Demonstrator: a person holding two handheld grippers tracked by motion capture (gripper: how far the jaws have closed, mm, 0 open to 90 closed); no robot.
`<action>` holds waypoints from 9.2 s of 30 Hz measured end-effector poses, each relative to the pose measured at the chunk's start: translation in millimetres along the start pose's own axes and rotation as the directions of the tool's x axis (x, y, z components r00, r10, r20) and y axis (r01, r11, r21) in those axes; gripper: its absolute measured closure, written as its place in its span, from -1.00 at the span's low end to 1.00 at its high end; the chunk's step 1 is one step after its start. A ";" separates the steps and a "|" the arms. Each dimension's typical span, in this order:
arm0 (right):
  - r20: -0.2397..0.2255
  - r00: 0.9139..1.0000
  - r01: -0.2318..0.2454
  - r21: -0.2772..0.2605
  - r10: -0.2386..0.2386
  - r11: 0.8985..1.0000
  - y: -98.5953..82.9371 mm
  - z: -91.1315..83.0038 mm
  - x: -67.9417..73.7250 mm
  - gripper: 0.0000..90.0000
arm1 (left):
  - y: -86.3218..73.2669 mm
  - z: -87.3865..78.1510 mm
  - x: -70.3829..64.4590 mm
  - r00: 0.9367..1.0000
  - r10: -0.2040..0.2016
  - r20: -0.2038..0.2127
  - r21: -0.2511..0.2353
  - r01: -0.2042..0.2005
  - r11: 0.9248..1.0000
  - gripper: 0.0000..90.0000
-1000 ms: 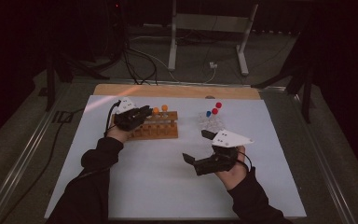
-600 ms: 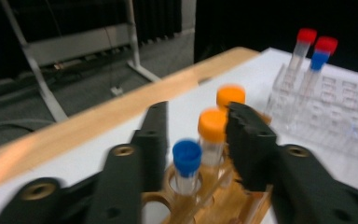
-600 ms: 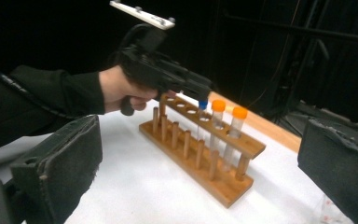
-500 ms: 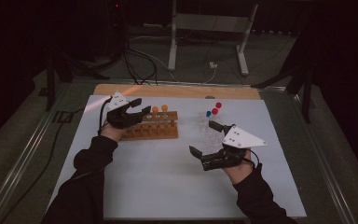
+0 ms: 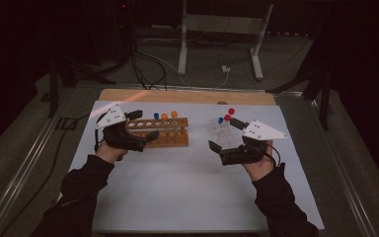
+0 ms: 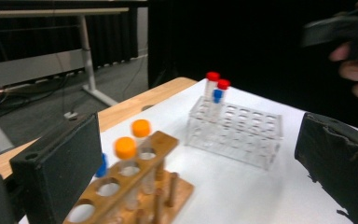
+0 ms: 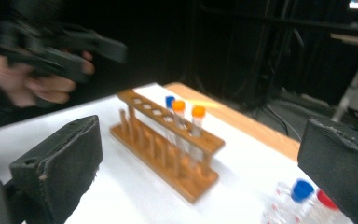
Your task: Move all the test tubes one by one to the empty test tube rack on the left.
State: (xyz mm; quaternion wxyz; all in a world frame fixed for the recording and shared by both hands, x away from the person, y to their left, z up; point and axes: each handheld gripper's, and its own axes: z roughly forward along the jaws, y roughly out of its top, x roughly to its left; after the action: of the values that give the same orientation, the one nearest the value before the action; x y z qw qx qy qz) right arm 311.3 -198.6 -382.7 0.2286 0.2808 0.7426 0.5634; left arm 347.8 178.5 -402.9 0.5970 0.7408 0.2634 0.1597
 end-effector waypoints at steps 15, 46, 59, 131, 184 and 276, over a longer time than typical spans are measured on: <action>0.217 0.967 -0.174 0.184 0.133 0.967 -42.5 36.6 -24.3 -0.25 | -36.3 -11.5 -44.1 0.997 0.034 0.067 0.000 -0.034 0.999 -0.97; 0.414 0.865 -0.409 0.254 0.284 0.876 -47.6 83.6 -54.3 0.32 | -46.7 -7.8 -49.0 0.996 0.034 0.081 0.019 -0.035 0.999 -0.97; 0.446 0.863 -0.384 0.280 0.235 0.880 -45.7 95.9 -53.2 0.44 | -47.3 -7.4 -49.2 0.996 0.026 0.089 0.018 -0.028 0.999 -0.97; -0.019 0.999 -0.031 0.291 0.039 0.956 -19.9 26.3 41.9 0.71 | -13.4 12.7 -61.5 0.976 0.044 0.215 0.070 -0.061 0.996 -0.85; -0.113 0.993 -0.003 0.219 0.028 0.976 -20.8 24.9 64.7 -0.06 | 5.2 46.6 -76.4 0.952 0.138 0.274 0.059 -0.160 0.985 0.74; -0.063 0.997 -0.026 0.105 0.033 0.994 -25.4 5.7 47.5 -0.96 | -20.6 32.2 69.0 0.980 -0.019 -0.196 0.028 0.025 0.999 0.73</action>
State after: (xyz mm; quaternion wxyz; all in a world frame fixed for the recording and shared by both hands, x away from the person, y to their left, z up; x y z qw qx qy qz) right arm 276.0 -167.8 -409.8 0.1811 0.2851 0.7737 0.5360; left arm 417.3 195.8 -435.9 0.5586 0.7275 0.3314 0.2209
